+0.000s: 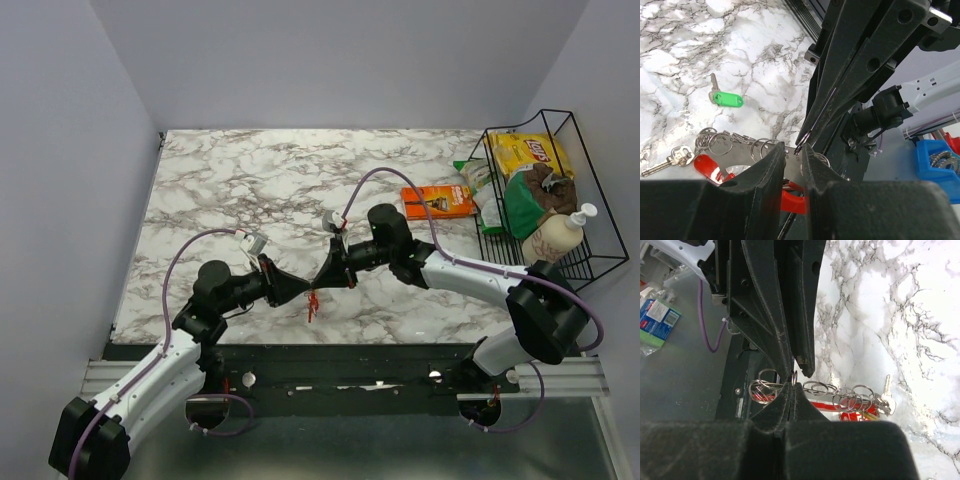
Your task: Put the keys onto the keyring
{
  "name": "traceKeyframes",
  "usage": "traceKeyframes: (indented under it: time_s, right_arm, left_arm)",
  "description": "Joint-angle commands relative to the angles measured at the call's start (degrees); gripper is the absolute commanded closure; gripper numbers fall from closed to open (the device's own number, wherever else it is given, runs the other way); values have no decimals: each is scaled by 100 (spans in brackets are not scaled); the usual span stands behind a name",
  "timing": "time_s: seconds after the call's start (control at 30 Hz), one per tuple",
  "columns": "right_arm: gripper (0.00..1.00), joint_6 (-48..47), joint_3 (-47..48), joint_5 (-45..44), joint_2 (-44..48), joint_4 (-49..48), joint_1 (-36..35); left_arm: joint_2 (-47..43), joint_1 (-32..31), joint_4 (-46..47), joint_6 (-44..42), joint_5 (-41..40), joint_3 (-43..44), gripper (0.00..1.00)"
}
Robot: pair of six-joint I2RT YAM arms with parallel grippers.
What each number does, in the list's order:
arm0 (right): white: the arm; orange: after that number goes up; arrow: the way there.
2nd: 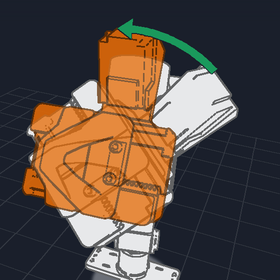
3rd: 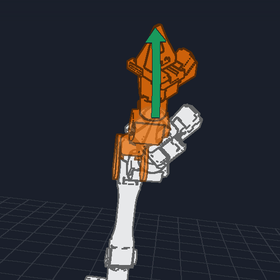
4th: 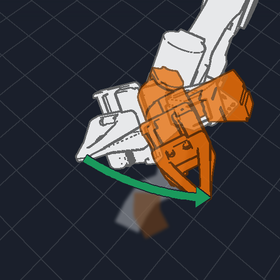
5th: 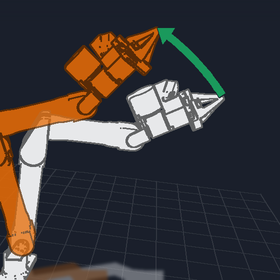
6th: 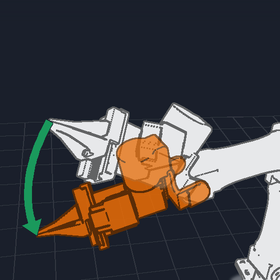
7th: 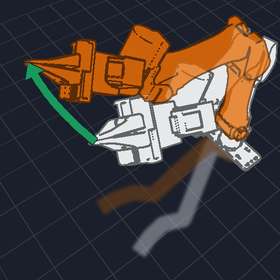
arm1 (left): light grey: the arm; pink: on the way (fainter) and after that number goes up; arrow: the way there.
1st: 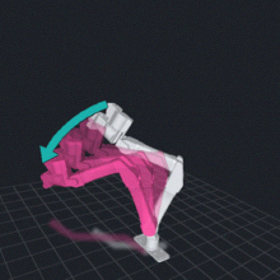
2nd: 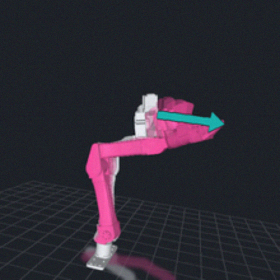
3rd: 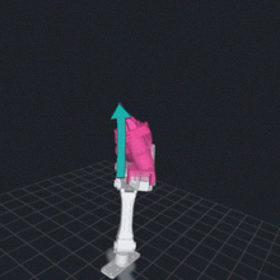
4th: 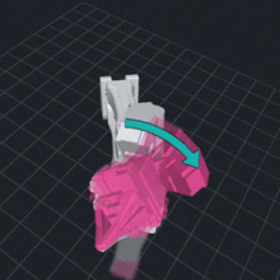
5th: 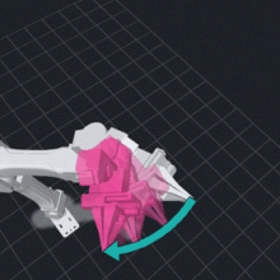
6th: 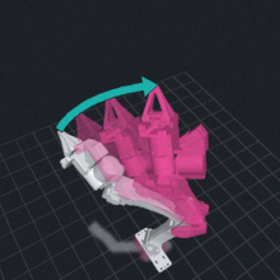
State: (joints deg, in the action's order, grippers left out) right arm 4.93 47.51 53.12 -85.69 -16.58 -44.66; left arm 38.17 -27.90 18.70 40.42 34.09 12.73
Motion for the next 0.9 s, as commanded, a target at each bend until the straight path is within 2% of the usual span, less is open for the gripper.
traceKeyframes:
  time_s: [0.0, 0.23, 0.3, 0.33, 0.53, 0.8, 0.87]
  right_arm:
    - [99, -45, 198, 313, 219, 85, -25]
    - [99, -62, 215, 339, 237, 128, -25]
    - [99, -71, 224, 313, 254, 155, -25]
    - [99, -80, 233, 313, 272, 172, -25]
    - [99, -176, 277, 242, 369, 348, -16]
    - [99, -256, 268, 172, 483, 480, -25]
    - [94, -264, 277, 137, 500, 498, -25]
  left_arm:
    - [41, -22, 327, -105, -86, 89, 75]
    - [251, -31, 644, -26, 89, 80, 81]
    - [287, -49, 661, -8, 81, 98, 98]
    - [287, -66, 661, 0, 46, 98, 100]
    - [156, -268, 460, -130, -209, 221, 100]
    - [-38, -655, -173, -606, -982, 554, 100]
    - [-12, -725, -366, -685, -1088, 616, 100]
